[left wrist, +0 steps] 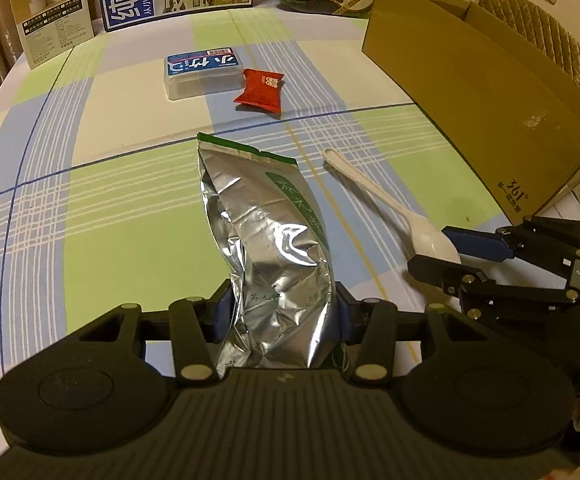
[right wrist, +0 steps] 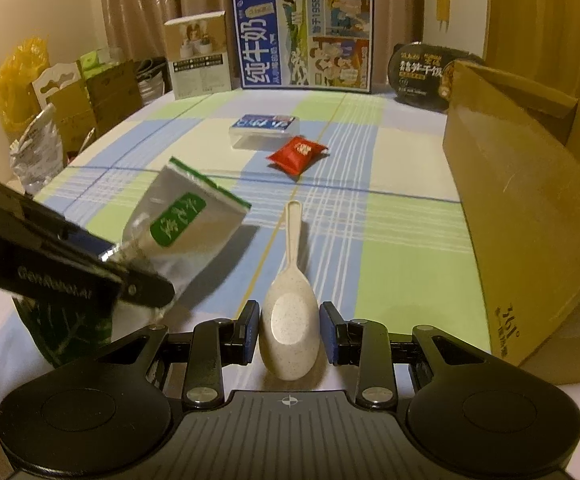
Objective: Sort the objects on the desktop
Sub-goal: 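Lift the foil bag and spoon off the table with both grippers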
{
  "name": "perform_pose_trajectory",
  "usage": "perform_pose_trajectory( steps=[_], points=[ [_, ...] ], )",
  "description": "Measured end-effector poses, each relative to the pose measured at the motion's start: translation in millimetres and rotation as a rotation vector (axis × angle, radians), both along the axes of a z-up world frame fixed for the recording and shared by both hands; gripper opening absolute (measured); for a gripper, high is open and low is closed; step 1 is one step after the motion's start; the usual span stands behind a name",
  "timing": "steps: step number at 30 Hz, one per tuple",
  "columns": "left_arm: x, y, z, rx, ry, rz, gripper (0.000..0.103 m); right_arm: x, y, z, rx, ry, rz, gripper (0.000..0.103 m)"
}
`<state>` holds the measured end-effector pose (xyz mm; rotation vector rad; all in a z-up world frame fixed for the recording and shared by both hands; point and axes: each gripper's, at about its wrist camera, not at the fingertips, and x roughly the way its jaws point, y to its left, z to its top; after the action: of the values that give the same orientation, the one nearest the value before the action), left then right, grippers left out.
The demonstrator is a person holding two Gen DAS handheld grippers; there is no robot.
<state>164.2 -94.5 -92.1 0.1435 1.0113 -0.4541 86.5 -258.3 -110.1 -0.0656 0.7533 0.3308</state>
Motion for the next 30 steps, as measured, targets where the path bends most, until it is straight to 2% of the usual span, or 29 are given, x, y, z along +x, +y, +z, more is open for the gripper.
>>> perform_pose_trajectory(
  steps=[9, 30],
  points=[
    [-10.5, -5.3, 11.3, -0.03, 0.007, 0.02, 0.044, -11.8, -8.0, 20.1, 0.017, -0.03, -0.03, 0.03],
    [-61.8, -23.5, 76.1, -0.093, -0.055, 0.067, 0.044, -58.3, -33.8, 83.2, 0.06, -0.131, -0.058, 0.03]
  ],
)
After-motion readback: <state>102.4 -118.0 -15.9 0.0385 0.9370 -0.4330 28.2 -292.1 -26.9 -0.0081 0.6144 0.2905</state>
